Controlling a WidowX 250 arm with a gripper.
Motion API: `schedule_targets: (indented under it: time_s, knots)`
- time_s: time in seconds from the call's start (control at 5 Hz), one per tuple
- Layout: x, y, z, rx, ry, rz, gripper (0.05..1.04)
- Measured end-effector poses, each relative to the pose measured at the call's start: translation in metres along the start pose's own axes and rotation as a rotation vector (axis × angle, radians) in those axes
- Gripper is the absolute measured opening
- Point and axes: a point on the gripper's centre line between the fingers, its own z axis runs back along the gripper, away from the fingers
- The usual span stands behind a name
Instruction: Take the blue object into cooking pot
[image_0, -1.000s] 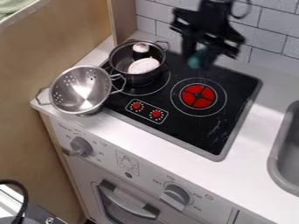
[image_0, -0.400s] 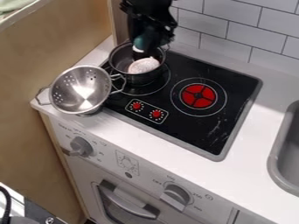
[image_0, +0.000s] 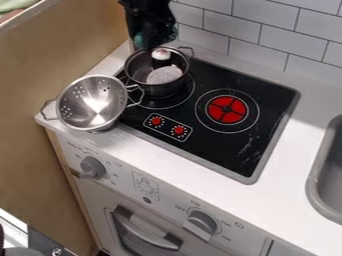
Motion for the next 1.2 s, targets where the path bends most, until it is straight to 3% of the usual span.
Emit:
schedule_targets:
  time_s: [0.4, 0.8, 1.2]
  knots:
    - [0.001, 0.009, -0.016, -0.023, -0.043, 0.005, 0.448]
    - [0.003, 0.0, -0.022, -0.04, -0.035, 0.04, 0.984]
    - [0.01, -0.016, -0.016, -0.027, 0.0, 0.057, 0.999]
